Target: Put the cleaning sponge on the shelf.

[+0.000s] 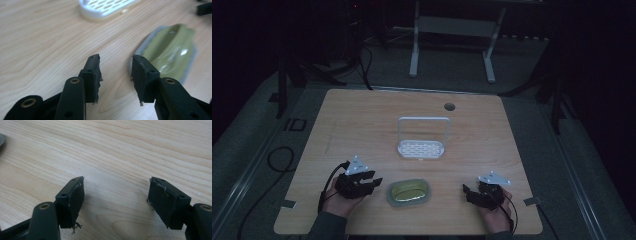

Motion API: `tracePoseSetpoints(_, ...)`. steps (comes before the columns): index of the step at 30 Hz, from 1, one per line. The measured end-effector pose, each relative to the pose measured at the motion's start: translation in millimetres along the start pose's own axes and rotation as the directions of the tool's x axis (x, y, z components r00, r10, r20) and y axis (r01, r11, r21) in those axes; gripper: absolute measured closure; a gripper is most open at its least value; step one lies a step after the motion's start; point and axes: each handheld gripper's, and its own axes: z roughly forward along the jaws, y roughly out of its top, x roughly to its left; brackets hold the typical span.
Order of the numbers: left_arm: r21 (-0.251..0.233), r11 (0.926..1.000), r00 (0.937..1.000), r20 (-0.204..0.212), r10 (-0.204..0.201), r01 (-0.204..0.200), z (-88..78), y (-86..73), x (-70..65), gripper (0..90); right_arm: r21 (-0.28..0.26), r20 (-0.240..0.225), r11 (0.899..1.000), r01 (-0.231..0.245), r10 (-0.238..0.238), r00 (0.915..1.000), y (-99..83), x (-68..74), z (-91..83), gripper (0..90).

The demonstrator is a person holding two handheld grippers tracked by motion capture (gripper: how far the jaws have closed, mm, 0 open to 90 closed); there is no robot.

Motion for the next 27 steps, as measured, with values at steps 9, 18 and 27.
tracePoseSetpoints(9, 0.009, 0.9982, 0.9947, 0.086, 0.058, -0.059, 1.9, 16.9, -17.6, 59.5, -0.001, 0.001, 1.000, -0.001, 0.001, 1.0000, 0.0, 0.1, 0.0, 28.6)
tracePoseSetpoints(18, 0.048, 0.9897, 0.9829, 0.132, 0.128, -0.135, 11.0, 28.9, -29.2, 59.3, -0.002, 0.001, 1.000, -0.001, 0.001, 1.0000, -0.1, 0.2, 0.1, 28.6)
tracePoseSetpoints(27, 0.076, 0.9783, 0.9683, 0.176, 0.177, -0.193, 19.8, 38.6, -37.4, 63.3, -0.002, 0.001, 1.000, -0.002, 0.002, 1.0000, -0.1, 0.2, 0.1, 28.6)
